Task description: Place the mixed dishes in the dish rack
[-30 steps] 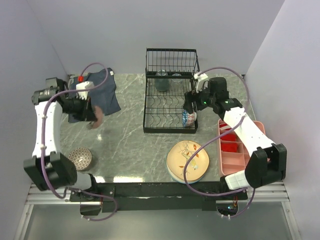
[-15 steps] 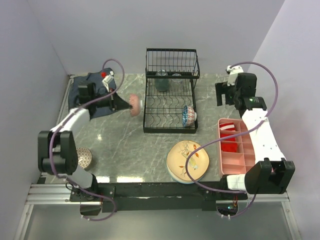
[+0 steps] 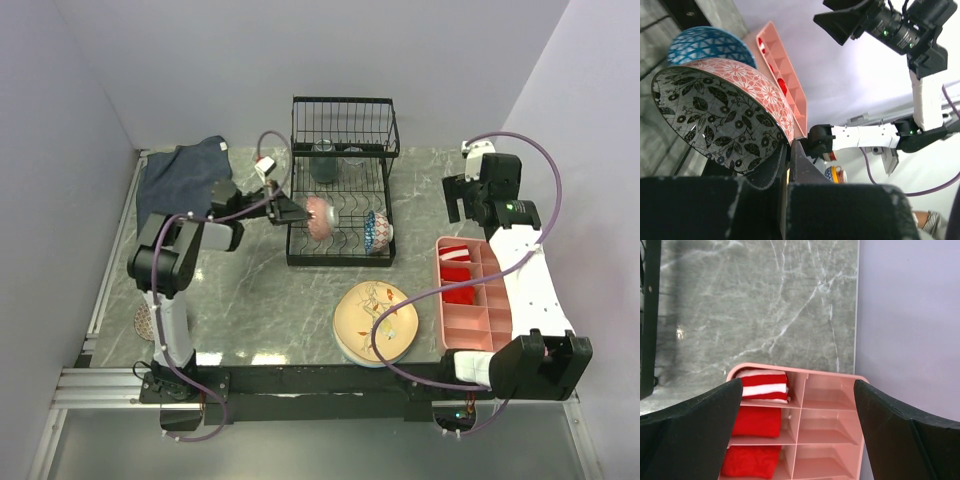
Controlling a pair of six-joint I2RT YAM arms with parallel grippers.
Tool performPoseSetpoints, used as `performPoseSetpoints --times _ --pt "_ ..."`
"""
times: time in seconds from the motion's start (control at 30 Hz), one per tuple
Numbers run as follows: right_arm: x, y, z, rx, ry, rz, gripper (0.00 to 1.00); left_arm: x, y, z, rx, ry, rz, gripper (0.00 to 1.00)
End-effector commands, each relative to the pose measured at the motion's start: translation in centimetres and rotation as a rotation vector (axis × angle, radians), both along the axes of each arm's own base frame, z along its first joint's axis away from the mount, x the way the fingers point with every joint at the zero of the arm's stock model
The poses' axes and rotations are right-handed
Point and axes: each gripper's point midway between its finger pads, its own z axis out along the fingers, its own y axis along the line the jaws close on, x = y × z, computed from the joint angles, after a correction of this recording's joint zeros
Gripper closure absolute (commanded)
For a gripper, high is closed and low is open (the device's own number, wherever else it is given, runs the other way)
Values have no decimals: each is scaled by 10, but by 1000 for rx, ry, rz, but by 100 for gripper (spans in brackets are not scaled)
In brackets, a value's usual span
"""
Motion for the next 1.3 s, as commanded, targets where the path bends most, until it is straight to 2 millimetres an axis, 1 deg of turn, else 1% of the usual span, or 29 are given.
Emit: performPoseSetpoints --times 0.0,0.03,0.07,0.1,0.2,0.23,0.27,0.37,0.4,0.43,0.57,0.6,0.63,0.77,0.83,0.9,0.93,1.0,1.03,1.07,1.1,1.17,1.2,1.27 --pt "-10 -8 7 -34 -17 -17 0 -3 -23 56 -132 -342 -14 99" --pt "-10 -7 8 -33 -19 -16 0 -2 -28 53 -133 -336 -18 99" --pt "-11 -8 6 -29 -15 -18 0 -3 -36 55 -141 -344 -35 99" --pt "-12 -7 5 -26 -12 -16 0 -1 -41 48 -135 -325 -47 99" --pt "-15 -5 4 -17 -15 -13 0 0 -55 39 -119 -302 -50 99" --pt "-17 -6 3 -14 -16 -15 0 1 -60 35 -109 -323 -48 99" --pt "-18 -4 1 -5 -13 -14 0 -1 -66 32 -101 -318 -59 99" --pt "-23 -2 -4 8 -7 -14 0 3 -77 24 -78 -315 -51 99" --pt "-24 -2 -7 13 -2 -14 0 7 -80 17 -59 -289 -45 99" --pt "-26 -2 -6 15 -5 -15 0 14 -83 17 -51 -307 -22 99" --pt "-31 -2 -14 20 7 -20 0 19 -94 8 -27 -307 -26 99" --pt "-31 -1 -14 21 11 -19 0 21 -96 1 -22 -296 -27 99" --pt "-32 -1 -14 22 9 -20 0 22 -99 1 -27 -296 -30 99" --pt "-33 -3 -14 19 11 -22 0 22 -108 -11 -26 -269 -35 99" --pt "-33 -2 -15 20 17 -23 0 21 -108 -15 -22 -252 -27 99" --pt "-33 -3 -15 19 19 -22 0 20 -108 -15 -22 -248 -14 99" --pt "-33 -3 -15 20 17 -23 0 19 -106 -19 -12 -245 -9 99" --pt "-32 -2 -18 25 25 -23 0 18 -104 -18 3 -248 0 99" --pt "-32 -2 -18 26 24 -21 0 17 -102 -23 16 -253 5 99" --pt "-31 -1 -20 32 23 -22 0 17 -101 -21 21 -260 8 99" --pt "-31 -1 -21 35 24 -20 0 17 -101 -27 44 -237 6 99" --pt "-30 1 -24 44 26 -20 0 19 -101 -32 71 -255 6 99" --pt "-29 1 -26 46 30 -17 0 19 -101 -36 90 -236 4 99" --pt "-27 2 -26 51 27 -16 0 20 -101 -42 115 -248 2 99"
